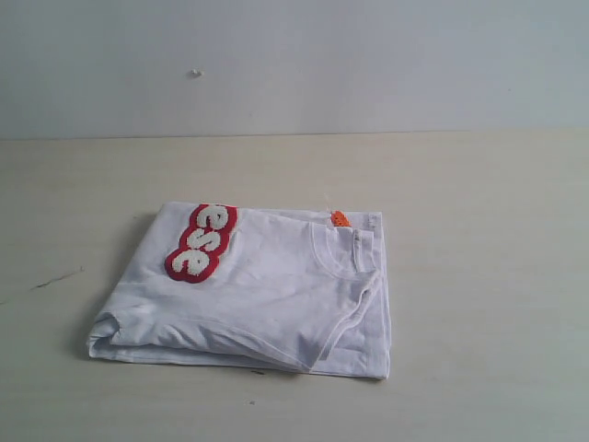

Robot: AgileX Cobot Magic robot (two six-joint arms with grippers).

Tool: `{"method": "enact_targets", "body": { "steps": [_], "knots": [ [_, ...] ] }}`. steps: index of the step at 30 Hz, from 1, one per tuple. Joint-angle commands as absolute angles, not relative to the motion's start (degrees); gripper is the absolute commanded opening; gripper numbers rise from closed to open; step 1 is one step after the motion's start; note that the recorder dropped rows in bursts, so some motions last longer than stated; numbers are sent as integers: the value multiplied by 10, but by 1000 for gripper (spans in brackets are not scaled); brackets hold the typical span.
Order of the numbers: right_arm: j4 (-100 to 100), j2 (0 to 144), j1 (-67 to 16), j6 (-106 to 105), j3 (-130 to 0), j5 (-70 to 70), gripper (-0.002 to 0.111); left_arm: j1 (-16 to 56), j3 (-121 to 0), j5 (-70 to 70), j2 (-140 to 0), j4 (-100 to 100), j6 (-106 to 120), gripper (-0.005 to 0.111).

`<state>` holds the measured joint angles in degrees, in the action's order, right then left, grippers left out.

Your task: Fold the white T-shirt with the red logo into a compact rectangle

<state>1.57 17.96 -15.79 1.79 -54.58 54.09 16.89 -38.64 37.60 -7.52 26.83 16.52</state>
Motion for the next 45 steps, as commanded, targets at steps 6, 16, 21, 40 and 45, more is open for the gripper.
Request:
{"method": "enact_targets", "body": {
  "steps": [6, 16, 21, 40, 45],
  "knots": [
    [-9, 0, -157, 16, -542, 578, 0, 167, -405, 408, 0, 250, 162, 0],
    [-17, 0, -157, 16, -564, 654, 0, 166, -405, 427, 0, 247, 162, 0],
    [-15, 0, -157, 16, -564, 657, 0, 166, -405, 427, 0, 247, 162, 0],
    [-15, 0, -157, 17, -564, 657, 0, 49, -404, 442, 0, 247, 162, 0],
    [-15, 0, -157, 17, -564, 657, 0, -30, -404, 442, 0, 246, 162, 0]
  ]
}}
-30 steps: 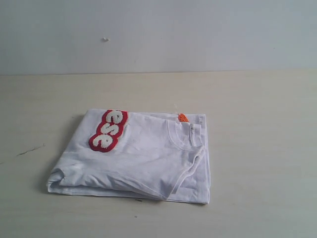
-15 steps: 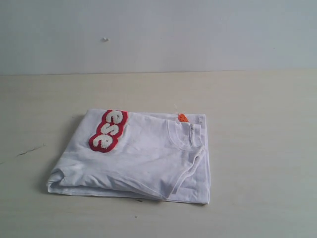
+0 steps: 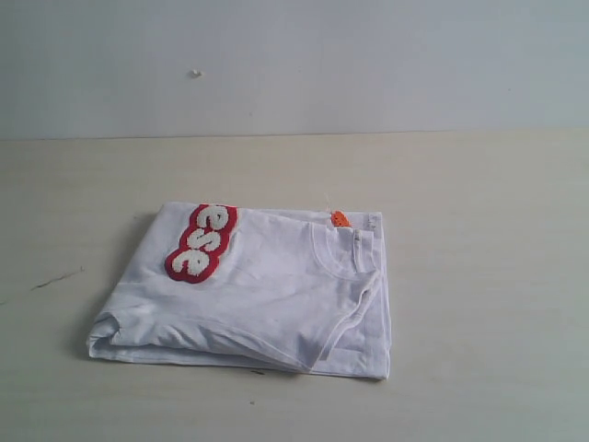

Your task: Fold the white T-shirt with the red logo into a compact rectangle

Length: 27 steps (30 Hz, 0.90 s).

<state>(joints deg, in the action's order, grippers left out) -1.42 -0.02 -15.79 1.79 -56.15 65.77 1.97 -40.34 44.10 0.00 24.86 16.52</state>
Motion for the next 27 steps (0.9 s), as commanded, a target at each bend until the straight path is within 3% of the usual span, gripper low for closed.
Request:
{"method": "enact_targets", "body": {
  "steps": [1, 27],
  "knots": [
    [-15, 0, -157, 17, -564, 657, 0, -40, -404, 442, 0, 246, 162, 0],
    [-15, 0, -157, 17, -564, 657, 0, -64, -400, 441, 0, 247, 162, 0]
  ]
}}
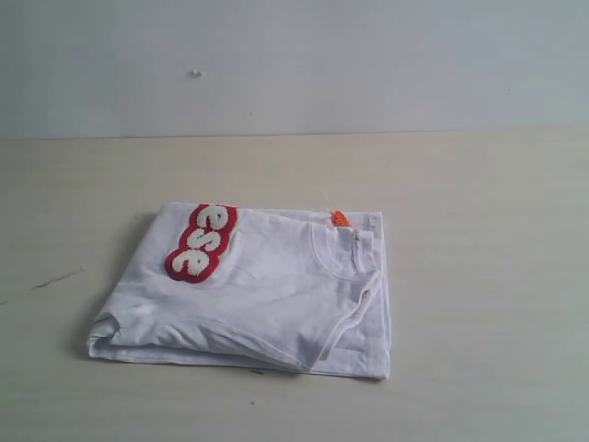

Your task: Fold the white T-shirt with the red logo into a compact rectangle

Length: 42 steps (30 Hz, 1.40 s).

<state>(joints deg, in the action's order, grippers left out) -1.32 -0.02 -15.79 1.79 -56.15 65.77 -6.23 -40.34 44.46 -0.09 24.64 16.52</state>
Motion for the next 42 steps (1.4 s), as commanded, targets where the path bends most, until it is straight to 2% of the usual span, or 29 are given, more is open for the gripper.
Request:
{"method": "enact_targets", "body": {
  "steps": [1, 16, 23, 29, 36, 39, 42],
  "knots": [
    [-15, 0, -157, 17, -564, 657, 0, -64, -399, 434, 0, 247, 162, 0],
    [-15, 0, -157, 17, -564, 657, 0, -64, -410, 109, 0, 263, 162, 0],
    [-15, 0, -157, 17, -564, 657, 0, -64, -411, -156, 0, 264, 162, 0],
    [-15, 0, -157, 17, -564, 657, 0, -73, -411, -223, 0, 264, 162, 0],
    [-15, 0, -157, 17, -564, 657, 0, -181, -396, -207, 0, 261, 114, 0],
    [-15, 0, -157, 17, -564, 657, 0, -225, -353, -207, 0, 250, 112, 0],
    [-15, 0, -157, 17, -564, 657, 0, -234, -290, -207, 0, 233, 80, 0]
  ]
}}
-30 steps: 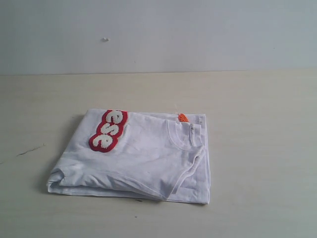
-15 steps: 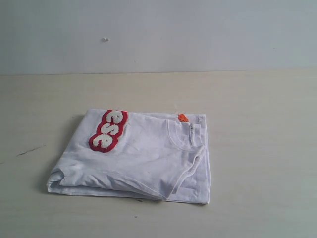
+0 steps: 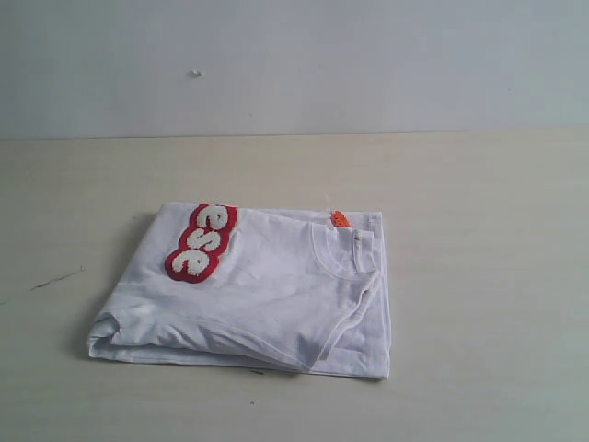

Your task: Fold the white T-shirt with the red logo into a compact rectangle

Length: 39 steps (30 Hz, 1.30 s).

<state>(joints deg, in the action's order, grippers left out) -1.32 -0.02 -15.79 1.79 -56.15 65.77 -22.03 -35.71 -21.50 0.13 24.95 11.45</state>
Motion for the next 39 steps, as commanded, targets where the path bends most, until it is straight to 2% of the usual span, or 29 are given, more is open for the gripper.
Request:
{"method": "enact_targets", "body": {
  "steps": [1, 13, 20, 26, 34, 39],
  "knots": [
    [-15, 0, -157, 17, -564, 656, 0, -233, -268, -207, 0, 220, 72, 0],
    [-15, 0, -157, 17, -564, 656, 0, -227, -97, -213, 0, 83, -56, 0],
    [-15, 0, -157, 17, -564, 656, 0, -99, -66, -190, 0, -57, -45, 0],
    [-15, 0, -157, 17, -564, 656, 0, -36, -66, -59, 0, -98, -57, 0],
    [-15, 0, -157, 17, -564, 656, 0, -34, 0, -128, 0, -98, -131, 0],
    [-15, 0, -157, 16, -564, 656, 0, -34, 0, -94, 0, -98, -144, 0]
  ]
}}
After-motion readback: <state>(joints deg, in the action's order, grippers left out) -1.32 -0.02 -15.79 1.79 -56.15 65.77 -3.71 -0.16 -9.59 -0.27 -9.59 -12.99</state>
